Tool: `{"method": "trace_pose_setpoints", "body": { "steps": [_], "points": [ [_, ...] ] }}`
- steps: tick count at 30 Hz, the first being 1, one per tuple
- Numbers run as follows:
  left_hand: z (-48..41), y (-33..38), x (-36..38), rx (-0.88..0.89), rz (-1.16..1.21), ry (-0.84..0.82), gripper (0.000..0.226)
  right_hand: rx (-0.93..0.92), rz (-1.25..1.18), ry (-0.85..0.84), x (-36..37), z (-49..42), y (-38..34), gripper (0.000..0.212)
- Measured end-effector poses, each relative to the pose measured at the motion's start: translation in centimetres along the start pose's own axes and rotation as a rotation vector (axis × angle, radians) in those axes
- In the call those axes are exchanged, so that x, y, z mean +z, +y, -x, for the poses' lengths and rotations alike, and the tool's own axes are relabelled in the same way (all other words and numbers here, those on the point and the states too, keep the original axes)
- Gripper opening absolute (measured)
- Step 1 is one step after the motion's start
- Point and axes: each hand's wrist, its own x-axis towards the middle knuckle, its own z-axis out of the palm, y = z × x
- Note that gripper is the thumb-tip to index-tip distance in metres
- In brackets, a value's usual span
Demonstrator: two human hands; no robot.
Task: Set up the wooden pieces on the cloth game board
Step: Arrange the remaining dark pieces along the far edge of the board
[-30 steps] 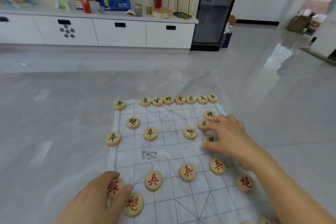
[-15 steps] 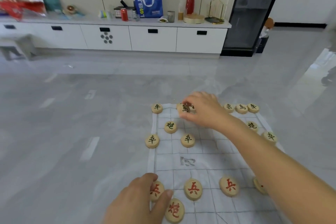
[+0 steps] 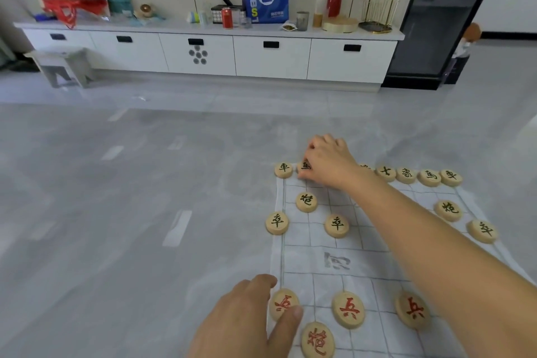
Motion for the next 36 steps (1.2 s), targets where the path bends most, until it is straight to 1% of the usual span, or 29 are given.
{"method": "trace_pose_setpoints", "body": {
  "steps": [2, 4, 6, 8, 10, 13, 15, 19, 21, 23, 25, 27, 31, 32, 33, 36],
  "points": [
    [0.1, 0.1, -0.1, -0.001, 0.002, 0.004, 0.052, -0.01, -0.095, 0.04, -0.7, 0.7, -0.7, 0.052],
    [0.2, 0.1, -0.2, 0.007, 0.004, 0.007, 0.052, -0.044, -0.291, 0.066, -1.4, 2.2, -2.1, 0.047],
    [0.4, 0.1, -0.3, 0.02, 0.01, 0.009, 0.052, -0.137, -0.384, 0.014, -1.6, 4.3, -3.8, 0.044],
    [0.6, 0.2, -0.4, 0.033, 0.012, 0.011, 0.052, -0.23, -0.352, -0.043, -1.2, 6.4, -5.2, 0.048],
    [0.7, 0.2, -0.4, 0.042, 0.012, 0.009, 0.051, -0.273, -0.322, -0.042, -0.6, 7.7, -5.9, 0.049],
    [0.8, 0.3, -0.4, 0.046, 0.019, 0.011, 0.051, -0.251, -0.34, 0.029, -0.5, 8.0, -5.7, 0.041],
    [0.7, 0.3, -0.3, 0.05, 0.021, 0.015, 0.051, -0.208, -0.347, 0.061, -0.5, 7.9, -5.1, 0.041],
    [0.7, 0.3, 0.0, 0.058, 0.03, 0.033, 0.049, -0.189, -0.32, 0.027, -0.1, 8.3, -4.7, 0.047],
    [0.8, 0.3, 0.1, 0.059, 0.029, 0.042, 0.048, -0.179, -0.327, 0.023, -0.1, 8.8, -4.5, 0.056],
    [0.7, 0.2, 0.3, 0.058, 0.025, 0.051, 0.047, -0.128, -0.382, 0.044, -0.6, 9.6, -3.6, 0.067],
    [0.6, 0.0, 0.5, 0.051, 0.023, 0.054, 0.048, -0.036, -0.488, 0.11, -1.5, 11.0, -1.4, 0.066],
    [0.5, 0.0, 0.7, 0.051, 0.018, 0.057, 0.049, 0.095, -0.585, 0.187, -2.5, 13.3, 2.2, 0.053],
    [0.4, 0.3, 1.3, 0.073, 0.021, 0.066, 0.047, 0.347, -0.611, 0.262, -3.1, 19.1, 10.0, 0.02],
    [0.4, 0.4, 1.4, 0.075, 0.021, 0.068, 0.046, 0.393, -0.614, 0.252, -2.9, 20.5, 11.4, 0.017],
    [0.3, 0.5, 1.6, 0.075, 0.018, 0.069, 0.046, 0.423, -0.6, 0.222, -2.7, 21.6, 12.5, 0.02],
    [-0.1, 0.6, 2.2, 0.061, 0.014, 0.063, 0.046, 0.412, -0.462, 0.023, -1.3, 24.0, 13.7, 0.038]
  ]
}}
